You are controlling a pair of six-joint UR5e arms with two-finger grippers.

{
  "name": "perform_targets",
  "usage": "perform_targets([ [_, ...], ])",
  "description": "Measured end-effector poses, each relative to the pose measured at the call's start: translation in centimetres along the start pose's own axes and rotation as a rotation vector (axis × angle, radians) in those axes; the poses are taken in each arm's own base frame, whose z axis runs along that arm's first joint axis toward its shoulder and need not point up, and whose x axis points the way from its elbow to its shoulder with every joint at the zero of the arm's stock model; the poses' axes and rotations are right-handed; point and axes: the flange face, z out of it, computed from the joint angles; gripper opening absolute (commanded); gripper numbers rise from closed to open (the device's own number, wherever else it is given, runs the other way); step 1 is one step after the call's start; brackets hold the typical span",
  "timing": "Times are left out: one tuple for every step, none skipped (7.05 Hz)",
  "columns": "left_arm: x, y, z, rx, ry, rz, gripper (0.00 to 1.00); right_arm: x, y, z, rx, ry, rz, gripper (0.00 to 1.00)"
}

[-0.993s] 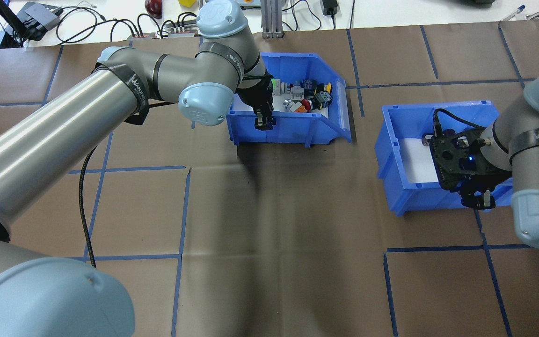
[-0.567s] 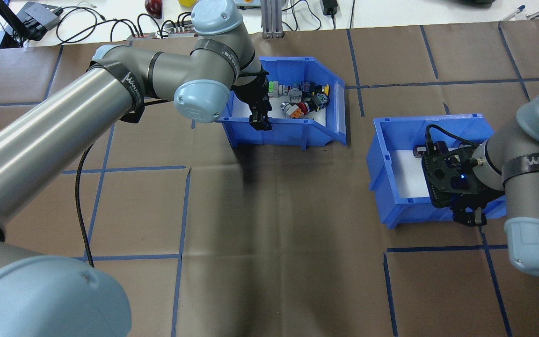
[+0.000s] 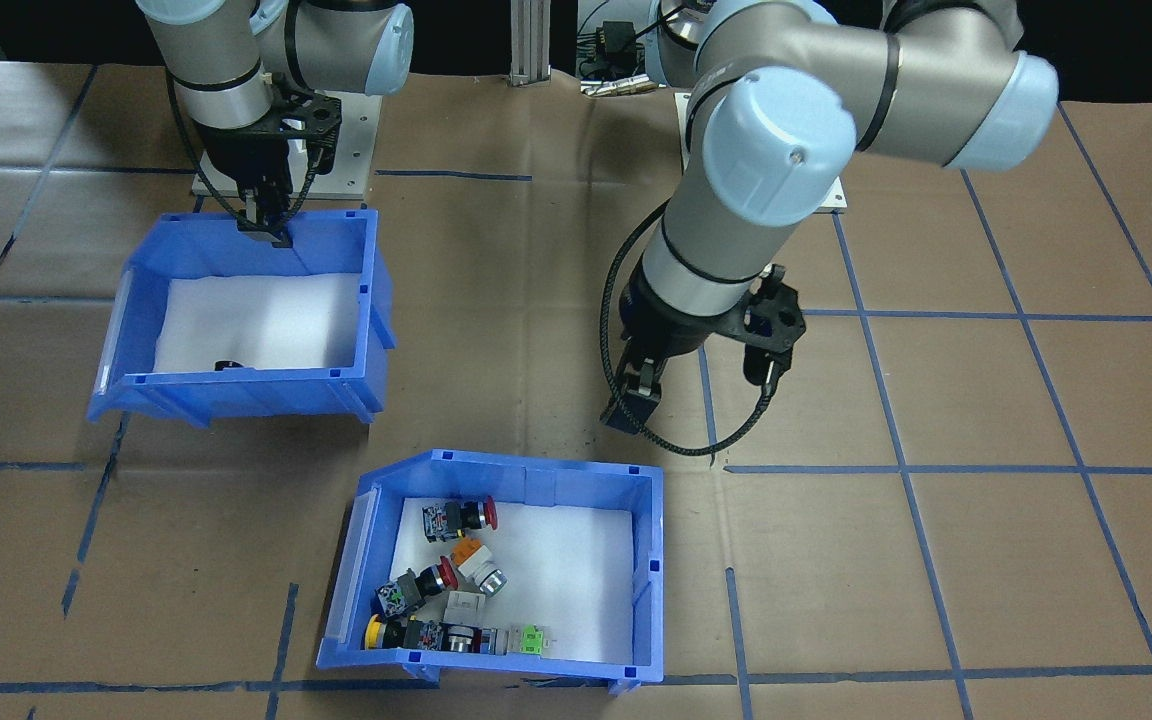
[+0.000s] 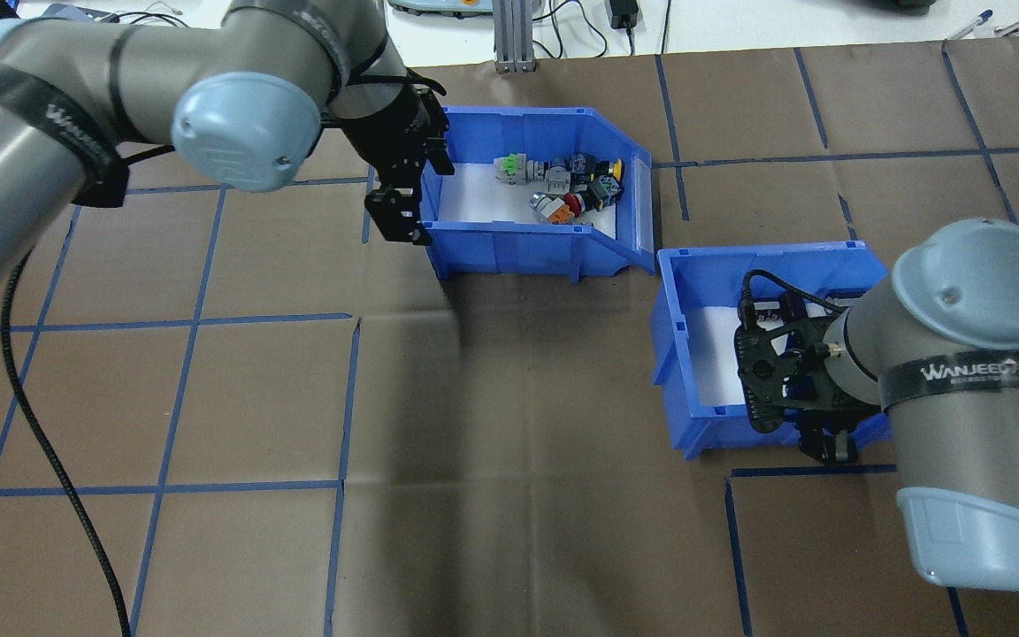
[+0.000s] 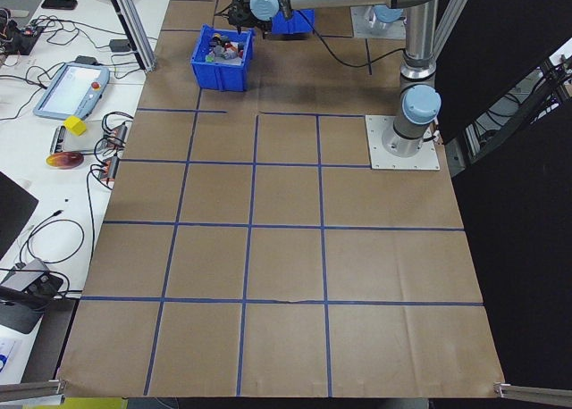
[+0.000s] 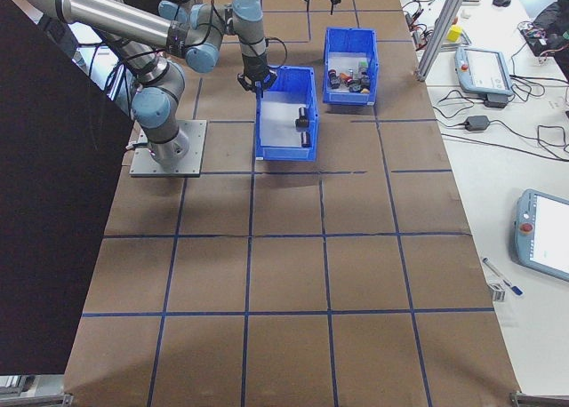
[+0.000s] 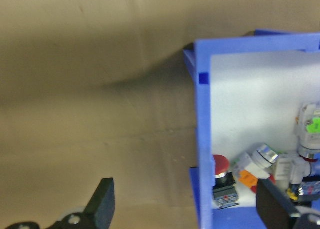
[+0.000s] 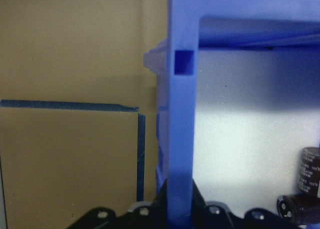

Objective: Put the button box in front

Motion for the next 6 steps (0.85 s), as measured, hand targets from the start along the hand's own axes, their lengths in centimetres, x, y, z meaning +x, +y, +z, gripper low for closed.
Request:
perform_targets([
  [-2.8,-0.9,-3.1,0.073,-0.041,0.221,0.99,-0.9,-2.4,0.0,0.0,0.001,0.006,0.13],
  [-4.9,-1.2,-5.2,0.12,-0.082,0.423,0.99,-1.8,-4.6,0.0,0.001,0.002,0.01,0.13],
  [-6.4,-1.3,-7.0,0.138,-0.101,0.641,0.99,-2.7,-6.6,0.0,0.003,0.001,0.014,0.13],
  [-7.4,-2.0,-8.4,0.143,-0.105,0.854,0.99,-3.6,-8.3,0.0,0.006,0.001,0.014,0.13],
  [-8.3,-2.9,-9.9,0.149,-0.1,1.025,0.99,-4.3,-9.6,-0.1,0.009,0.007,0.013,0.13],
  [-9.4,-3.7,-11.4,0.159,-0.094,1.147,0.99,-4.7,-10.5,-0.2,0.013,0.013,0.013,0.14],
])
